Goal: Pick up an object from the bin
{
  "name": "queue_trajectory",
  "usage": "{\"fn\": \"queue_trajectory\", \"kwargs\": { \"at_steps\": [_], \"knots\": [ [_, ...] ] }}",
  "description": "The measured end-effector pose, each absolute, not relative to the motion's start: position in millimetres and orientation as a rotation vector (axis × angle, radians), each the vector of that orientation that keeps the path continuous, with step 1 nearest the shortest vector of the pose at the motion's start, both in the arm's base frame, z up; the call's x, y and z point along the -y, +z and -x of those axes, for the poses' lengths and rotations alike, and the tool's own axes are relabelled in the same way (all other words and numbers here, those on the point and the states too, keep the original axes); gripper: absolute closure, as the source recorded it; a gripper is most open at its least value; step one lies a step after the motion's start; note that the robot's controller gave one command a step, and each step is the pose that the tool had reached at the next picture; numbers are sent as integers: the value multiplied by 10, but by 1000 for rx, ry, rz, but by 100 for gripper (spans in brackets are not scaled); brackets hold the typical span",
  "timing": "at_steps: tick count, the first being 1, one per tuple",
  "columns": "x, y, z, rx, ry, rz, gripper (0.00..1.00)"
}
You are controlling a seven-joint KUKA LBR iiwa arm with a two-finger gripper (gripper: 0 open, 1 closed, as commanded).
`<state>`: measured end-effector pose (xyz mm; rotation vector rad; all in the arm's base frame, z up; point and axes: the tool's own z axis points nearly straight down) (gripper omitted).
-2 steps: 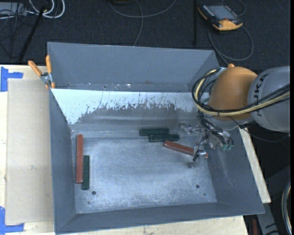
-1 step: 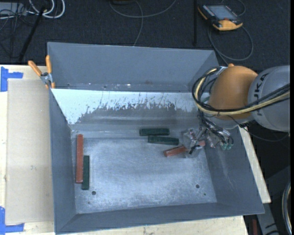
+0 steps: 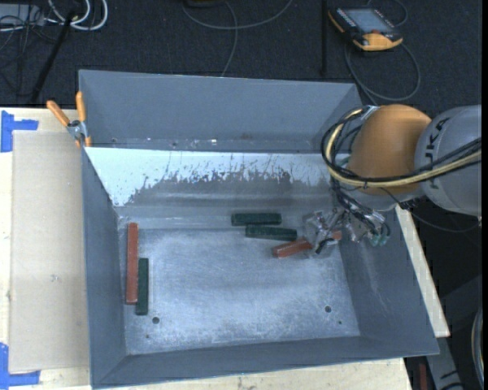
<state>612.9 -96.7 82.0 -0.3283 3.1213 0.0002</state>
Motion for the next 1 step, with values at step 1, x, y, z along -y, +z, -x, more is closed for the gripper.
{"fn": "queue_trajectory", "kwargs": {
  "at_steps": [1],
  "knots": [
    [959,1726,-6156,-3114,-4,330,100]
  ]
}}
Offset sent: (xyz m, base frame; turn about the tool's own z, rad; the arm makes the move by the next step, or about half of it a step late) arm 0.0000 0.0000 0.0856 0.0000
